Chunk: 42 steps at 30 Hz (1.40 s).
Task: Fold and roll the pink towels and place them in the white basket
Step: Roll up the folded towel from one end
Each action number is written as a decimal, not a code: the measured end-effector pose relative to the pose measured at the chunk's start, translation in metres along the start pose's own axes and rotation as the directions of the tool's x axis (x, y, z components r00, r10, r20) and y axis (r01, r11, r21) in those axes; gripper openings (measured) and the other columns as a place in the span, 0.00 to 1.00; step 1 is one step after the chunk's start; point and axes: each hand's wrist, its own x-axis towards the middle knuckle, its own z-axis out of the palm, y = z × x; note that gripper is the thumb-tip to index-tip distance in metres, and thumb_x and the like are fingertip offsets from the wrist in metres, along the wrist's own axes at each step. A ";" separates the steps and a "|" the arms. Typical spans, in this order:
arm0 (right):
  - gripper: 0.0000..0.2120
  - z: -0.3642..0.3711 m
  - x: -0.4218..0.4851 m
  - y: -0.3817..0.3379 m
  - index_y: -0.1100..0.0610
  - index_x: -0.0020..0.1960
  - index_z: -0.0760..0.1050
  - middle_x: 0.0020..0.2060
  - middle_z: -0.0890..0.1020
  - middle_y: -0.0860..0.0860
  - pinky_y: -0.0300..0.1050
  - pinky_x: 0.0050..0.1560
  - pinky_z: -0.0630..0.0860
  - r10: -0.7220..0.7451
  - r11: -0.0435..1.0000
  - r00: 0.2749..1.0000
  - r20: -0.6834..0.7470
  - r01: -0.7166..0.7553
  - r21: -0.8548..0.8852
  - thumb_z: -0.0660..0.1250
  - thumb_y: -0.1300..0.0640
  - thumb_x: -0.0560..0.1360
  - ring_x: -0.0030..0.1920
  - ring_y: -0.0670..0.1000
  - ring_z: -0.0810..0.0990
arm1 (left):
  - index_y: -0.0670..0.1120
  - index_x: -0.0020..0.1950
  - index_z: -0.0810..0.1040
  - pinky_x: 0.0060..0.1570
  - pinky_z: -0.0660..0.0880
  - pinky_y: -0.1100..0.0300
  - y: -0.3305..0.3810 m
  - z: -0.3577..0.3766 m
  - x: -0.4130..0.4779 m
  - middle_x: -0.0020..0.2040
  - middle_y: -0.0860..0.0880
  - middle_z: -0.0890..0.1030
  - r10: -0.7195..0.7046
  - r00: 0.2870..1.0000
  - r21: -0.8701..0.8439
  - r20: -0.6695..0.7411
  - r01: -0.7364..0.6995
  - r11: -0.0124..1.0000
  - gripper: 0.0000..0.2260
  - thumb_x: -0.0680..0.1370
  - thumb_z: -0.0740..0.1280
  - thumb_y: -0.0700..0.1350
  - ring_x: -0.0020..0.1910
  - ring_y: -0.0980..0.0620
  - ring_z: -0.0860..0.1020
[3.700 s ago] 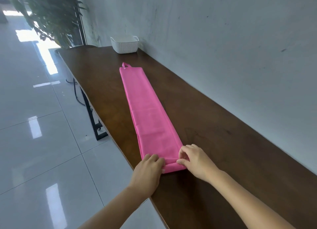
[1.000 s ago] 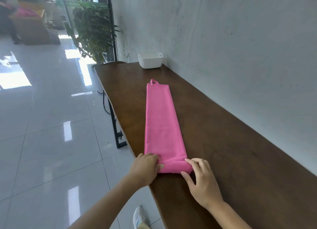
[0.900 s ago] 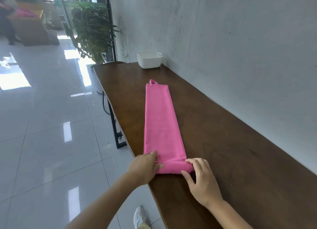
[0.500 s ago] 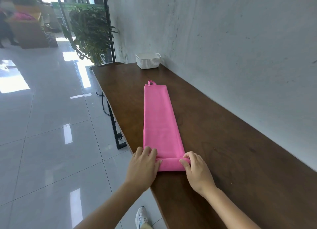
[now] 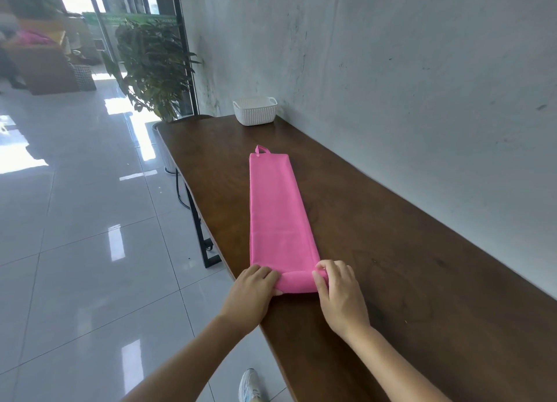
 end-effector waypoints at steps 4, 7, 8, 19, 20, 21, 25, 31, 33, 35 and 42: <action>0.27 0.003 -0.016 0.004 0.44 0.68 0.68 0.62 0.71 0.41 0.36 0.55 0.75 -0.037 0.998 0.995 0.090 0.041 -0.037 0.46 0.31 0.79 0.58 0.42 0.70 | 0.50 0.66 0.77 0.61 0.70 0.60 -0.006 -0.011 0.002 0.56 0.53 0.79 -0.061 0.992 -0.156 0.111 0.078 0.985 0.15 0.84 0.60 0.55 0.57 0.52 0.72; 0.31 0.001 -0.027 0.005 0.45 0.69 0.68 0.63 0.70 0.41 0.36 0.58 0.73 -0.055 0.997 0.993 0.105 0.060 -0.048 0.44 0.28 0.78 0.60 0.41 0.70 | 0.51 0.64 0.77 0.59 0.66 0.63 -0.005 -0.010 -0.006 0.56 0.54 0.75 -0.079 0.988 -0.192 0.130 0.103 0.976 0.14 0.84 0.61 0.55 0.57 0.53 0.67; 0.31 0.001 -0.031 0.004 0.45 0.68 0.69 0.63 0.71 0.41 0.35 0.58 0.72 -0.062 0.996 0.992 0.106 0.069 -0.060 0.44 0.28 0.78 0.60 0.41 0.70 | 0.52 0.64 0.77 0.58 0.65 0.63 -0.005 -0.009 -0.009 0.55 0.54 0.73 -0.096 0.984 -0.205 0.149 0.126 0.971 0.13 0.84 0.61 0.55 0.57 0.54 0.66; 0.38 -0.015 -0.008 -0.015 0.47 0.65 0.68 0.59 0.73 0.42 0.36 0.55 0.70 0.040 0.971 0.952 0.303 0.034 -0.235 0.32 0.28 0.74 0.56 0.42 0.71 | 0.56 0.60 0.75 0.60 0.67 0.63 0.008 -0.002 -0.020 0.56 0.59 0.73 -0.294 0.954 -0.227 0.057 0.299 0.927 0.16 0.83 0.54 0.62 0.56 0.57 0.69; 0.37 -0.016 -0.006 -0.018 0.47 0.65 0.68 0.59 0.73 0.43 0.36 0.54 0.69 0.056 0.966 0.949 0.310 0.027 -0.257 0.32 0.30 0.73 0.56 0.43 0.70 | 0.57 0.60 0.75 0.61 0.68 0.63 0.009 0.000 -0.023 0.57 0.60 0.73 -0.289 0.957 -0.228 -0.001 0.281 0.932 0.17 0.83 0.53 0.63 0.57 0.57 0.69; 0.38 -0.017 -0.003 -0.021 0.47 0.64 0.68 0.59 0.73 0.43 0.37 0.53 0.68 0.071 0.962 0.947 0.313 0.018 -0.274 0.32 0.30 0.72 0.55 0.44 0.70 | 0.56 0.61 0.75 0.62 0.69 0.62 0.009 0.002 -0.025 0.57 0.60 0.74 -0.269 0.962 -0.214 -0.053 0.252 0.944 0.18 0.82 0.52 0.63 0.57 0.57 0.70; 0.35 -0.018 0.006 -0.025 0.49 0.60 0.70 0.59 0.71 0.47 0.40 0.54 0.71 0.150 0.963 0.925 0.349 -0.057 -0.264 0.34 0.31 0.75 0.56 0.46 0.68 | 0.53 0.62 0.78 0.61 0.74 0.56 0.006 0.008 -0.029 0.57 0.56 0.77 -0.127 0.970 -0.035 -0.207 0.122 0.992 0.19 0.82 0.56 0.63 0.58 0.53 0.74; 0.18 -0.012 0.027 -0.023 0.49 0.59 0.66 0.57 0.71 0.47 0.40 0.49 0.70 0.221 0.971 0.921 0.320 -0.175 -0.165 0.53 0.36 0.82 0.56 0.47 0.69 | 0.53 0.61 0.79 0.56 0.77 0.54 -0.003 0.009 -0.018 0.55 0.54 0.77 -0.096 0.983 0.048 -0.154 0.104 0.993 0.23 0.82 0.53 0.66 0.55 0.52 0.74; 0.15 -0.011 0.028 -0.022 0.48 0.57 0.67 0.56 0.71 0.45 0.36 0.46 0.68 0.158 0.983 0.951 0.267 -0.128 -0.129 0.54 0.37 0.82 0.54 0.45 0.69 | 0.54 0.59 0.79 0.55 0.77 0.54 -0.006 0.006 -0.011 0.53 0.55 0.77 -0.105 0.990 0.050 -0.092 0.110 0.993 0.27 0.82 0.48 0.68 0.52 0.53 0.74; 0.14 -0.011 0.023 -0.021 0.47 0.55 0.68 0.55 0.72 0.43 0.34 0.45 0.69 0.059 0.995 0.976 0.211 -0.039 -0.096 0.53 0.38 0.82 0.53 0.43 0.70 | 0.54 0.59 0.79 0.58 0.75 0.54 -0.008 -0.001 -0.004 0.53 0.56 0.77 -0.114 0.993 0.033 -0.008 0.115 0.993 0.33 0.80 0.41 0.71 0.53 0.53 0.73; 0.31 -0.016 -0.009 -0.014 0.44 0.69 0.68 0.63 0.69 0.38 0.31 0.52 0.74 -0.063 0.998 0.975 0.213 0.063 0.011 0.41 0.29 0.78 0.60 0.40 0.71 | 0.56 0.56 0.75 0.60 0.63 0.55 -0.015 -0.026 0.008 0.51 0.59 0.72 -0.149 0.927 -0.105 0.344 0.195 0.975 0.25 0.75 0.51 0.72 0.54 0.53 0.64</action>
